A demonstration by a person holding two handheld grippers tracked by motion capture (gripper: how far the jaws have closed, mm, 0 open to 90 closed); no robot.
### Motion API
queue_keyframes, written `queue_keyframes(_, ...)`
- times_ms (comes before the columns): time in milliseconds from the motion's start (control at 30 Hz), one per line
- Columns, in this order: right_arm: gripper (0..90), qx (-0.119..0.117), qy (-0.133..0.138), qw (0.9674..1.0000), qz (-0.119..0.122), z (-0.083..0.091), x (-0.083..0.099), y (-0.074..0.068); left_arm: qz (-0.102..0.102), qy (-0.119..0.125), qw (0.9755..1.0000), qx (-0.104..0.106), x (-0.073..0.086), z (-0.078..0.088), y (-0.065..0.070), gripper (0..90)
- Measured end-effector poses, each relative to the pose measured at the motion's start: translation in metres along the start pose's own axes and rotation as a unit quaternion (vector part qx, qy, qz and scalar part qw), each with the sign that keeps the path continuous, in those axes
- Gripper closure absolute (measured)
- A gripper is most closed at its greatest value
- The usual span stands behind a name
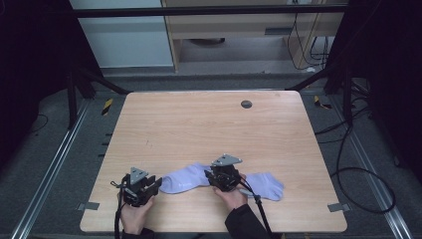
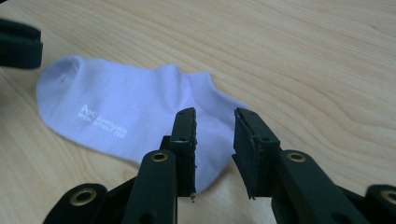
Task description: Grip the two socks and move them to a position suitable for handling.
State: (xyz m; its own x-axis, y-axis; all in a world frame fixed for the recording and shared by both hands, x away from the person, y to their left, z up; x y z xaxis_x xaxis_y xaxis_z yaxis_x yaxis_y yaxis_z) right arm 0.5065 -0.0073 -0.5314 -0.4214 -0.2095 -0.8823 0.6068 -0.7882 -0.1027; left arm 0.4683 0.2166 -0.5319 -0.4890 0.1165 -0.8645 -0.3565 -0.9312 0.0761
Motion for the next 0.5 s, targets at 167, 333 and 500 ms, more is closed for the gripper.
queue_keyframes(167, 73.3, 0.012, -0.022, 0.9996, -0.012, -0.014, 0.008, 0.006, 0.004, -0.004, 1.0000, 0.003, 0.008, -0.004, 0.005, 72.5)
queue_keyframes(333, 81.6, 0.017, -0.027, 0.9995, -0.009, -0.015, 0.011, 0.008, 0.011, -0.011, 0.9999, 0.004, 0.010, -0.009, 0.007, 82.4)
queue_keyframes(500, 90.0, 0.021, -0.032, 0.9992, -0.010, -0.014, 0.012, 0.009, 0.008, -0.015, 0.9998, 0.006, 0.010, -0.015, 0.008, 87.4)
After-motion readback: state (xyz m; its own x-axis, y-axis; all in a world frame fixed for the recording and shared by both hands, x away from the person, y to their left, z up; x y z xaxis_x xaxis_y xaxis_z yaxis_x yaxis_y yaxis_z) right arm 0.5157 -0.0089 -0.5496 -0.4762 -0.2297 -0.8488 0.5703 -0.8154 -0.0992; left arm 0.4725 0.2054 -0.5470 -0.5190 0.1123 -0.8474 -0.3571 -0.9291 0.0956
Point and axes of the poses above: each handheld gripper's, and its own axes: z roughly backward along the jaws, x roughly out of its underside, y roughly to its right, the point moved 7 cm from there along -z, roughly forward along the jaws, and after that the axes turned 10 degrees about y, right-handed, at the moved point
